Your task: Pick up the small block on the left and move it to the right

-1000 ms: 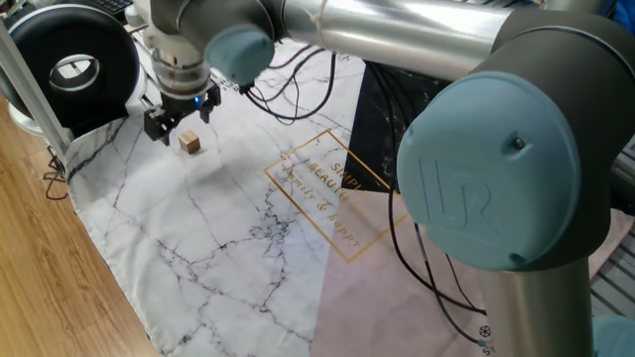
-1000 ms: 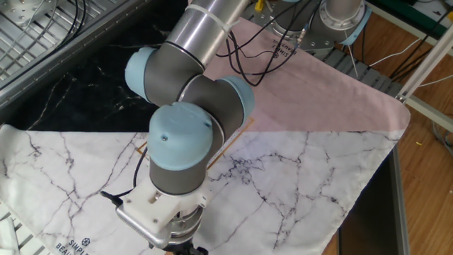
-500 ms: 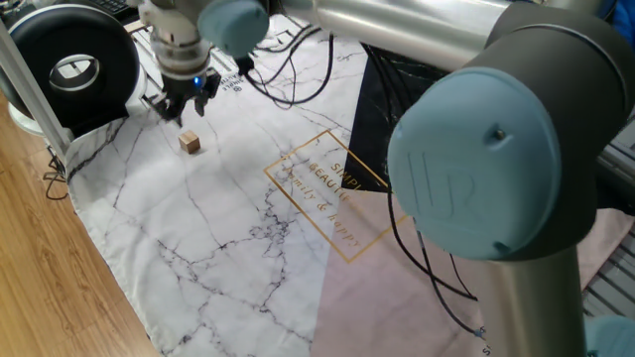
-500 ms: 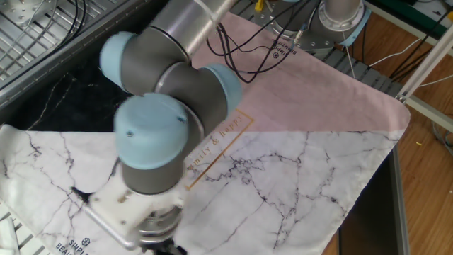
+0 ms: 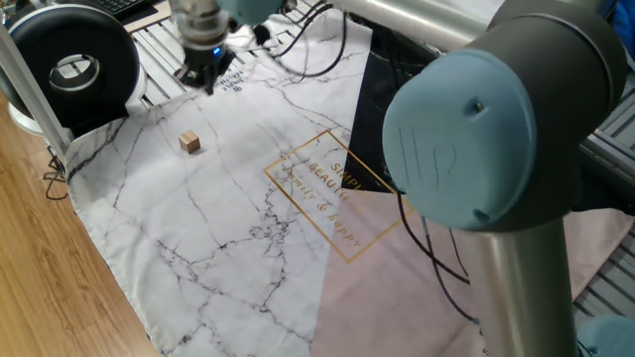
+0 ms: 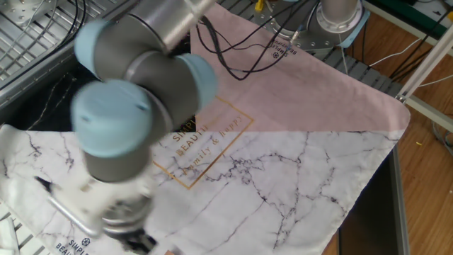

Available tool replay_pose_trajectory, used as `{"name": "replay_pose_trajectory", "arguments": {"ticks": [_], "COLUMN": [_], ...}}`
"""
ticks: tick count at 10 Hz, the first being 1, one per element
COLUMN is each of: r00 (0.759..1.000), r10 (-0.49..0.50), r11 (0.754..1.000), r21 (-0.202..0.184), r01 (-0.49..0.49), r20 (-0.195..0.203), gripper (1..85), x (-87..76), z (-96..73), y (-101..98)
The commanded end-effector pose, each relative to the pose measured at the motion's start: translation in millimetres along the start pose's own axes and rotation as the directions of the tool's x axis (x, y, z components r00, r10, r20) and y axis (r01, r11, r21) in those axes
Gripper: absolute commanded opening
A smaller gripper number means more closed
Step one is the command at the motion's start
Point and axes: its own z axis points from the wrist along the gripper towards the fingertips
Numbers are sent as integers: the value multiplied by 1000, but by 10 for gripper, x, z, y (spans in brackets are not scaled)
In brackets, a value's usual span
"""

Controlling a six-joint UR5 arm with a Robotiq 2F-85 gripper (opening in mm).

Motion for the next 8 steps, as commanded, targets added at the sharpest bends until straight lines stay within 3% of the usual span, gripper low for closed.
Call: {"name": "replay_pose_trajectory", "arguments": {"ticks": [1,3,5,8], "r00": [999,999,999,999], "r10": [-17,-19,14,2], "r11": [1000,1000,999,1000], "r21": [-1,-2,-46,-27], "r01": [17,20,-12,-1], "r20": [48,48,45,39], "gripper": [10,10,10,10], "x": [-233,-221,-193,-159], "z": [-58,-49,-44,-41], "y": [-391,-388,-269,-296]}}
